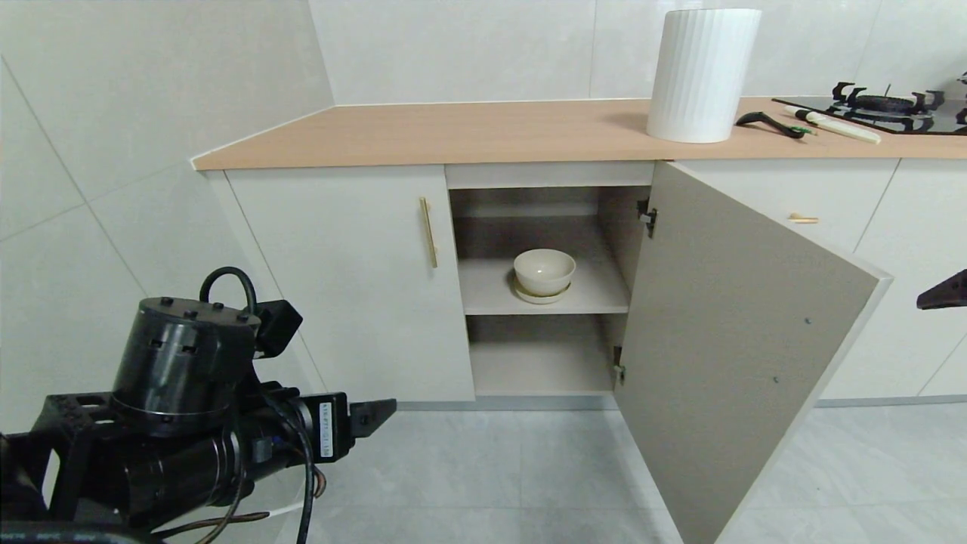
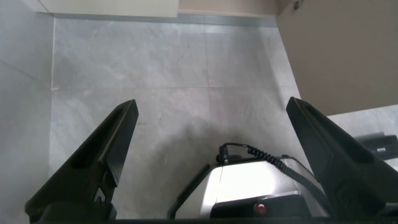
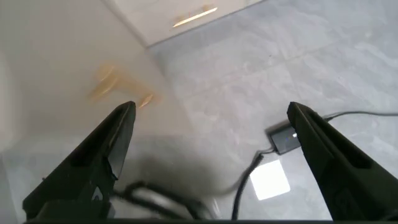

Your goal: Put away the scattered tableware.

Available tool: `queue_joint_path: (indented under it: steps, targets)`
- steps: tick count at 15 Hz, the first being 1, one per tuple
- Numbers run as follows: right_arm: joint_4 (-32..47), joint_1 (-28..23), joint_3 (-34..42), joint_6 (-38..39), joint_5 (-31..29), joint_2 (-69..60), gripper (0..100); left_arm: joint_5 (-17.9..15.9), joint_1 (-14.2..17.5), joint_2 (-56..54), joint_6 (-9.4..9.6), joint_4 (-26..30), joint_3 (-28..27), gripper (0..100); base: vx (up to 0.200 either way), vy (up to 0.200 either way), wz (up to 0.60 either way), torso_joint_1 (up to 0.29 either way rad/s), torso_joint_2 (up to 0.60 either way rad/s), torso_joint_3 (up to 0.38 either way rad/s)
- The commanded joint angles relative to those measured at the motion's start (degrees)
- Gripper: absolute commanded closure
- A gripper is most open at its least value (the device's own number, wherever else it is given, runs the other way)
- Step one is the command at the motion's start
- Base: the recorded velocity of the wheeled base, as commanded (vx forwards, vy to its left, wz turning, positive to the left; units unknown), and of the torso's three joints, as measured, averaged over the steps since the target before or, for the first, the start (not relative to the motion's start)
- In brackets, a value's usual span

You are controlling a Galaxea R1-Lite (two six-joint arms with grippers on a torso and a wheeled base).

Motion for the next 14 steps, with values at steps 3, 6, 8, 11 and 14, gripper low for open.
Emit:
queue_joint_path:
  steps: [3, 6, 8, 11, 14]
  targets:
    - [-6.7, 0.3, 3.8, 0.8, 0.3, 8.7, 0, 0.0, 0.0, 0.1, -0.02, 0.0, 0.0, 0, 0.0, 0.0, 0.0, 0.0, 0.0, 0.0]
    - [-13.7, 5.0, 8.5, 1.4, 0.3, 9.6, 0, 0.0, 0.0, 0.2, -0.02, 0.0, 0.0, 0, 0.0, 0.0, 0.0, 0.0, 0.0, 0.0]
    - [-15.7, 8.0, 10.3, 2.8, 0.3, 10.2, 0, 0.0, 0.0, 0.1, -0.02, 0.0, -0.1, 0, 0.0, 0.0, 0.0, 0.0, 0.0, 0.0]
    - [-16.3, 10.3, 10.4, 4.4, 0.3, 10.4, 0, -0.1, 0.0, 0.1, -0.1, 0.0, -0.1, 0, 0.0, 0.0, 0.0, 0.0, 0.0, 0.0]
    - [-16.9, 17.7, 8.6, 5.2, 2.6, 10.7, 0, -0.1, 0.0, 0.1, -0.28, 0.0, -0.1, 0, 0.0, 0.0, 0.0, 0.0, 0.0, 0.0]
